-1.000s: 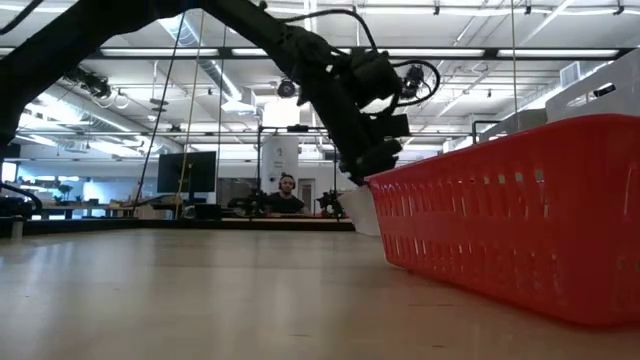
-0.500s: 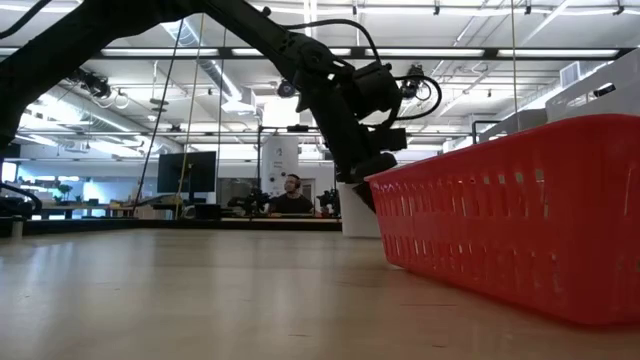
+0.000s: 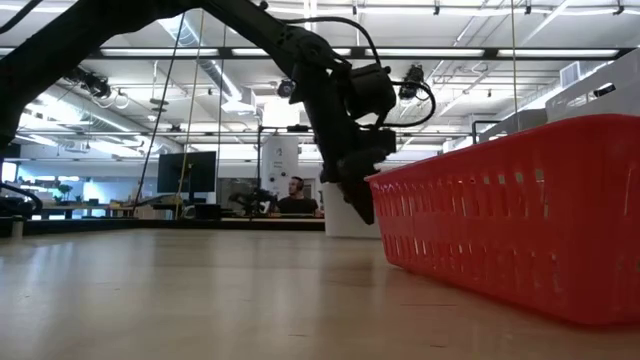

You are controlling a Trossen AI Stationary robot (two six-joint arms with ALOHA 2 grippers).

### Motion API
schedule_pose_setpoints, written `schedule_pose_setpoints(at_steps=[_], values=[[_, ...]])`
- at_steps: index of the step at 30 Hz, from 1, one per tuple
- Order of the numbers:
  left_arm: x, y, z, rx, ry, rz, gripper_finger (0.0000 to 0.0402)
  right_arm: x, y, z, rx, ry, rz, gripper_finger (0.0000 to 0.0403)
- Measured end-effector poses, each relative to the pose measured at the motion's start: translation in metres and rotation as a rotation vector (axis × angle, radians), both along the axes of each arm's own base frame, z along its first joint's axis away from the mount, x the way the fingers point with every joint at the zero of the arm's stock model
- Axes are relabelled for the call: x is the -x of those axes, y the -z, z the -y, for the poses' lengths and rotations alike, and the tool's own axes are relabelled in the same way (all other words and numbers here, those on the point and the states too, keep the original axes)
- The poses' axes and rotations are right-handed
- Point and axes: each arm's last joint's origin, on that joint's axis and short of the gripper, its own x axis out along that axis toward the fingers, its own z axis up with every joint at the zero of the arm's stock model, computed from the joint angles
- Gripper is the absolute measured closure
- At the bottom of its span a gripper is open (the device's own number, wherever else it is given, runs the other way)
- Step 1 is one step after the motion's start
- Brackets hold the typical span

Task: Stack baskets on shelf by color
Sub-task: Adjust the bins, then stack the red bin on top of the red bin on the shelf

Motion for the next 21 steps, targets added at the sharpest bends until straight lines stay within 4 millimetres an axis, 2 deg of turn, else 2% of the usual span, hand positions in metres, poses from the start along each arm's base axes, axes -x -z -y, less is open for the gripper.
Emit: schedule_pose_setpoints(at_steps=[5,8,12,17,21], values=[[0.007,-0.001,0.007,0.023,0.036,-0.077,0.0175,-0.003,0.002,-0.005,-0.009,-0.118,-0.040,0.0212],[0.011,-0.014,0.009,0.058,0.058,-0.064,0.0180,-0.005,0.008,-0.014,0.013,-0.277,-0.120,0.0212],[0.017,-0.051,0.008,0.033,0.064,0.035,0.0192,-0.005,0.012,-0.022,0.057,-0.349,-0.167,0.0212],[0.029,-0.103,0.007,0.016,0.030,0.200,0.0206,-0.006,0.007,-0.032,0.212,-0.343,-0.083,0.0212],[0.040,-0.138,0.016,0.064,0.005,0.311,0.0212,-0.003,0.005,-0.036,0.260,-0.371,-0.066,0.0212]])
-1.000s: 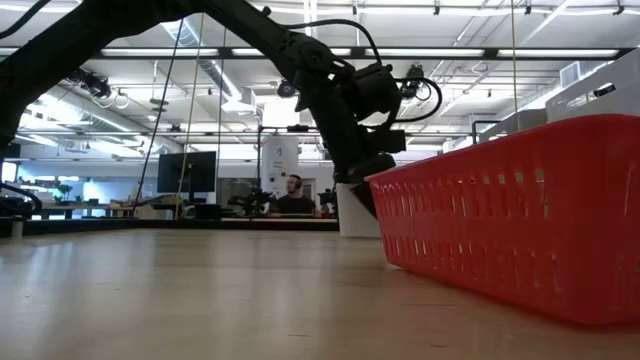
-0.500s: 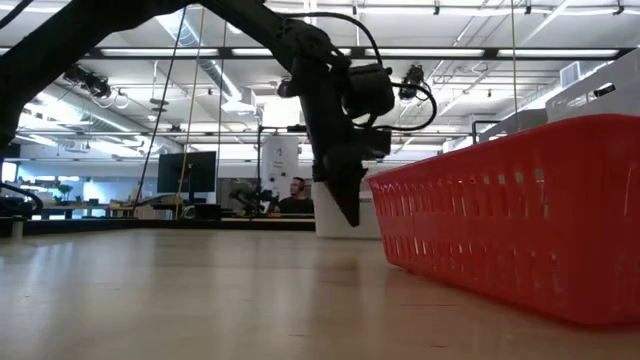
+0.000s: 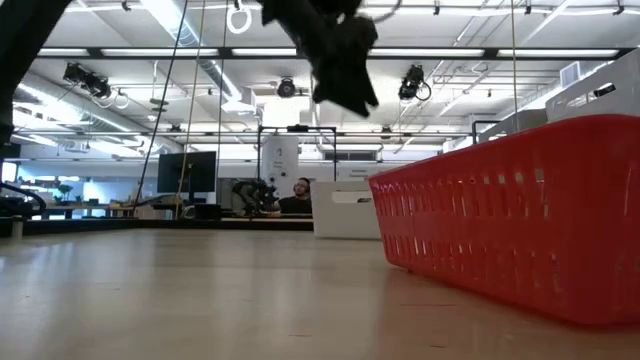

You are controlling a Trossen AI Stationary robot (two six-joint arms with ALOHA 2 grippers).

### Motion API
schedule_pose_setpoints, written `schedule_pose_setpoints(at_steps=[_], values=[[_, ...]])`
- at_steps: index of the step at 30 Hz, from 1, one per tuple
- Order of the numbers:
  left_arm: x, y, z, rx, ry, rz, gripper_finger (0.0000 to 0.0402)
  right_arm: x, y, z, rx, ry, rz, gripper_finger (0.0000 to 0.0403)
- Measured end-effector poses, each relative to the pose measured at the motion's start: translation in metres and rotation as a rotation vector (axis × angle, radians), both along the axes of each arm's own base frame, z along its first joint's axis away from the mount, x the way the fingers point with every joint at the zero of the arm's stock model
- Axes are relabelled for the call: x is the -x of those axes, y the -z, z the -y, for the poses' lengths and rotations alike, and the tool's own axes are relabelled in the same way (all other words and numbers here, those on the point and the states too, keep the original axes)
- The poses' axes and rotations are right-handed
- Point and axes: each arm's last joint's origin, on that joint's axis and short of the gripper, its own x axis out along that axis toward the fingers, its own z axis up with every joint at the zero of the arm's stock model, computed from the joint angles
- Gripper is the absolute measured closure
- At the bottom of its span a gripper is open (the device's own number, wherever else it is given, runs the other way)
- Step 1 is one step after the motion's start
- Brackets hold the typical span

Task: Stack baskets on shelf by color
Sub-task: Stack the red bin on top of the red bin on the shelf

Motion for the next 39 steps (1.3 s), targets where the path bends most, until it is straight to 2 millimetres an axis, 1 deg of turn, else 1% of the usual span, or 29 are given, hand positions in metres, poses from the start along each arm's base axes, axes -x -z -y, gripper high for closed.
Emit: schedule_pose_setpoints(at_steps=[3,6,12,15,19,22,24,28,34,39], values=[[0.007,-0.021,0.015,0.048,0.000,0.061,0.0214,0.002,0.000,-0.004,0.021,-0.043,-0.006,0.0212],[0.013,-0.038,0.035,0.087,0.001,0.111,0.0214,0.004,0.000,-0.008,0.043,-0.095,-0.014,0.0212],[0.021,-0.061,0.083,0.196,-0.017,0.185,0.0216,0.001,-0.004,-0.018,0.071,-0.193,0.038,0.0212],[0.030,-0.076,0.108,0.223,-0.026,0.234,0.0220,-0.001,-0.007,-0.022,0.081,-0.241,0.077,0.0212],[0.046,-0.099,0.141,0.257,-0.021,0.334,0.0228,-0.007,-0.004,-0.029,0.065,-0.356,0.057,0.0212],[0.060,-0.114,0.165,0.275,-0.010,0.387,0.0233,-0.018,0.011,-0.040,0.026,-0.462,-0.013,0.0212],[0.069,-0.120,0.178,0.282,-0.013,0.409,0.0236,-0.025,0.025,-0.051,0.002,-0.540,-0.059,0.0212],[0.085,-0.128,0.202,0.283,-0.021,0.431,0.0243,-0.035,0.045,-0.072,0.009,-0.630,-0.116,0.0212],[0.100,-0.129,0.228,0.322,-0.020,0.419,0.0252,-0.050,0.067,-0.104,-0.018,-0.724,-0.141,0.0212],[0.107,-0.121,0.244,0.296,0.019,0.351,0.0256,-0.065,0.100,-0.127,-0.077,-0.719,-0.252,0.0212]])
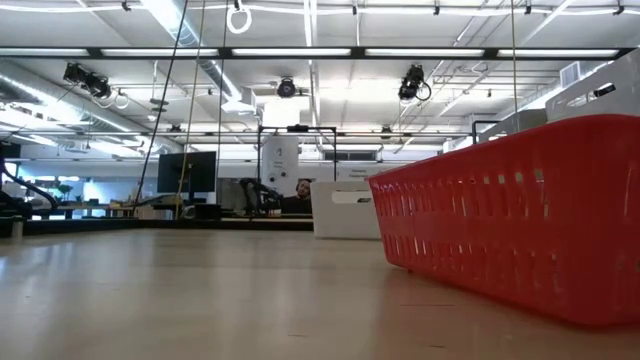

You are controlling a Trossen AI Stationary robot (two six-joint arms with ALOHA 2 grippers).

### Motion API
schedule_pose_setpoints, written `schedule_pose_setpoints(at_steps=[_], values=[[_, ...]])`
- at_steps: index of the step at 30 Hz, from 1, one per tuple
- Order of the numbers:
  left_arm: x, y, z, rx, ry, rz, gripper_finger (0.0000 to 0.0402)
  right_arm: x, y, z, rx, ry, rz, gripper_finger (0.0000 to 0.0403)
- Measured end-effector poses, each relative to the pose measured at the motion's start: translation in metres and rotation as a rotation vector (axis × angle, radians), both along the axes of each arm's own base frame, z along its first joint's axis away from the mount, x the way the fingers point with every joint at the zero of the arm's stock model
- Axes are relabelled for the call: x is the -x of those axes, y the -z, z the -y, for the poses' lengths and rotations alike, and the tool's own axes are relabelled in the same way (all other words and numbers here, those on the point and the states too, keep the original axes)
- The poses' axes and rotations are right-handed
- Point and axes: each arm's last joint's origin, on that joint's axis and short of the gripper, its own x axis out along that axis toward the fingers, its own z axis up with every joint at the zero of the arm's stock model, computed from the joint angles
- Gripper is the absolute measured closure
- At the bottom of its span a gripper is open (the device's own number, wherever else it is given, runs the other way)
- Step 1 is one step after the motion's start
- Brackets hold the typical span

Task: Stack baskets on shelf by color
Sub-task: Stack the red bin on top of the red bin on the shelf

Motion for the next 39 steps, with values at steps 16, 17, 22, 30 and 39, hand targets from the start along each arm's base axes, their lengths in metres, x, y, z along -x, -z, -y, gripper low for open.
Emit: schedule_pose_setpoints(at_steps=[16,17,22,30,39], values=[[0.032,0.000,0.045,-0.046,0.176,-0.018,0.0258,-0.038,0.082,-0.038,0.055,-0.114,-0.153,0.0210],[0.035,0.001,0.049,-0.050,0.188,-0.018,0.0258,-0.038,0.085,-0.039,0.065,-0.129,-0.155,0.0208],[0.044,0.004,0.057,-0.076,0.198,-0.054,0.0258,-0.043,0.101,-0.042,0.106,-0.154,-0.168,0.0190],[0.047,-0.006,0.062,-0.001,0.123,0.037,0.0257,-0.054,0.132,-0.044,0.141,-0.147,-0.233,0.0162],[0.047,-0.013,0.062,0.025,0.108,0.094,0.0258,-0.059,0.146,-0.038,0.171,-0.113,-0.287,0.0173]])
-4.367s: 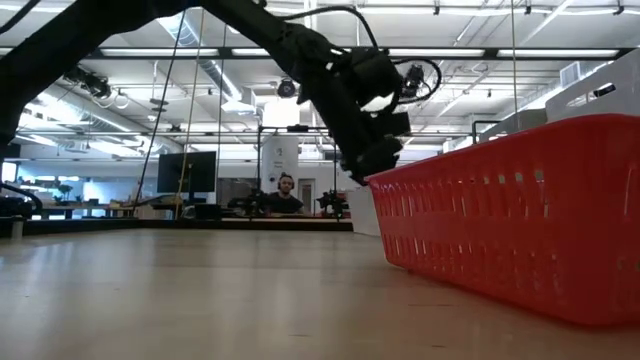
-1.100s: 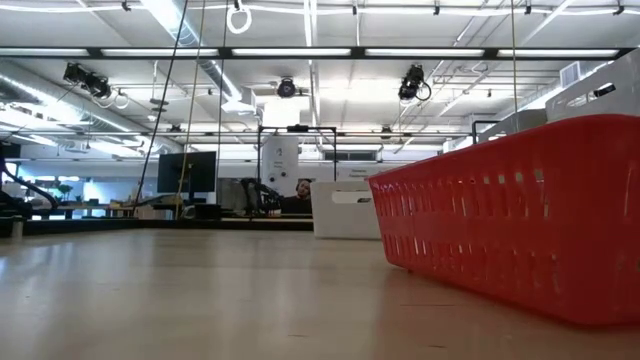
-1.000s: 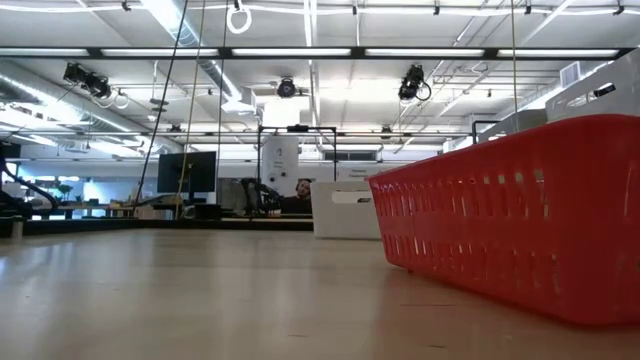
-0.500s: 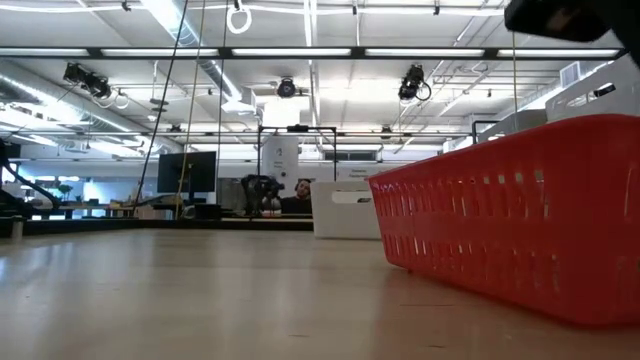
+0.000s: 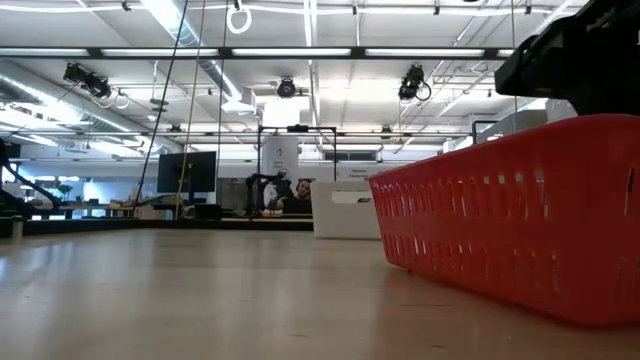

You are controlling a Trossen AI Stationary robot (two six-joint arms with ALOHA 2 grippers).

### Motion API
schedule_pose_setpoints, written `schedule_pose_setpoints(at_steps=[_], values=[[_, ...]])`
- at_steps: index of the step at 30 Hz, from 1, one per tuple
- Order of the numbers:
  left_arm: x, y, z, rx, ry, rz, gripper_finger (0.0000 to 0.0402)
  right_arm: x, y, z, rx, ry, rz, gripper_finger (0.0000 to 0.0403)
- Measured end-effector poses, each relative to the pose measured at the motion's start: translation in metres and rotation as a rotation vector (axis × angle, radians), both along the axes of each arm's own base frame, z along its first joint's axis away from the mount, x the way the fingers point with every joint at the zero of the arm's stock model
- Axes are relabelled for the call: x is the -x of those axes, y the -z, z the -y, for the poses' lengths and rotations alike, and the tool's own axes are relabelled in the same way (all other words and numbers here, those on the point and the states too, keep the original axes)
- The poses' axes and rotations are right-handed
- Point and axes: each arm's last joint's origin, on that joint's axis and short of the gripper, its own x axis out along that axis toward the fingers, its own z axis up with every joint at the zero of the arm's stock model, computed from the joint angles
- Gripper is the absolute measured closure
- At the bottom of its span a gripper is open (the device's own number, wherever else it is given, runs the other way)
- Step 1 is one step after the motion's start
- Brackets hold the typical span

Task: Stack baskets on shelf by color
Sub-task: Stack the red bin on top of the red bin on the shelf

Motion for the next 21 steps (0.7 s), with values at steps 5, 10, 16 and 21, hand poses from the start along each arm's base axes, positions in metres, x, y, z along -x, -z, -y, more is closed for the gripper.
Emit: schedule_pose_setpoints(at_steps=[5,10,16,21], values=[[0.001,0.000,0.001,0.013,-0.002,-0.002,0.0258,-0.003,0.000,0.000,-0.007,-0.001,0.027,0.0201],[0.000,0.000,0.001,0.014,-0.003,-0.002,0.0259,-0.003,0.001,0.000,0.000,0.000,0.035,0.0233],[0.001,0.000,0.001,0.012,-0.002,-0.001,0.0260,0.000,0.010,0.004,-0.009,0.037,-0.003,0.0297],[0.000,0.000,0.001,0.009,-0.004,0.000,0.0260,-0.001,0.011,0.006,-0.014,0.050,-0.017,0.0371]])
